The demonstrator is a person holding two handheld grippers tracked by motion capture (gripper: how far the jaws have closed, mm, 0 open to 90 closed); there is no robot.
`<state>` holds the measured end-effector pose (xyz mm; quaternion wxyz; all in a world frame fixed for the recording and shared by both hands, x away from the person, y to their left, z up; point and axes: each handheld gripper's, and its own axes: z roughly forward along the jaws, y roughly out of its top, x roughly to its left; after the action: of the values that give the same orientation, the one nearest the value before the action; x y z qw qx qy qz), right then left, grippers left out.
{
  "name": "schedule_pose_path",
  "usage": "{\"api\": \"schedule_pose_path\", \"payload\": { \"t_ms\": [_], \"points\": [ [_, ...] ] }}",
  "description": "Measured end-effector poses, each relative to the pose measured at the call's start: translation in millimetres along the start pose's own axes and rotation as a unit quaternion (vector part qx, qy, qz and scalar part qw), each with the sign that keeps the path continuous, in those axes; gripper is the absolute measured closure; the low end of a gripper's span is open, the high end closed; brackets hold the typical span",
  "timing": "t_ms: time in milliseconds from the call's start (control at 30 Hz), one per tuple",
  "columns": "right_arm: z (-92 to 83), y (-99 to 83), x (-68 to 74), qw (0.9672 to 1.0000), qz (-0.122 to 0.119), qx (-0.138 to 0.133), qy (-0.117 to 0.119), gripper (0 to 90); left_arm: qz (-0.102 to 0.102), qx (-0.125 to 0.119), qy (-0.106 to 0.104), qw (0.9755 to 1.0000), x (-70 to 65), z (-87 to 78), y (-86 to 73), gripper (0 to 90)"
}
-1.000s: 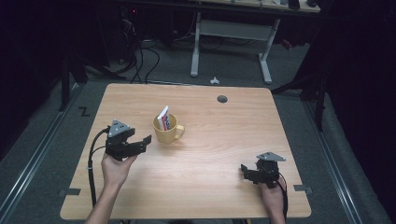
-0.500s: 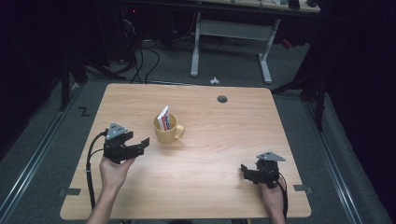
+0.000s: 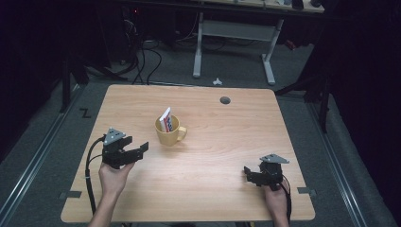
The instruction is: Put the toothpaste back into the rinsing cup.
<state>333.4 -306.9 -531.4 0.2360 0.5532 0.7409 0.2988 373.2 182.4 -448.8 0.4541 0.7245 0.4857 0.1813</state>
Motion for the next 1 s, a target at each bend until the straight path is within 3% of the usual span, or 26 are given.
{"api": "schedule_pose_path", "payload": {
  "t_ms": [1000],
  "points": [
    [0.0,0.0,0.0,1.0,0.0,0.0,0.0,14.4,-0.023,0.004,0.016,0.9996,13.6,-4.3,-19.0,28.5]
  ]
}}
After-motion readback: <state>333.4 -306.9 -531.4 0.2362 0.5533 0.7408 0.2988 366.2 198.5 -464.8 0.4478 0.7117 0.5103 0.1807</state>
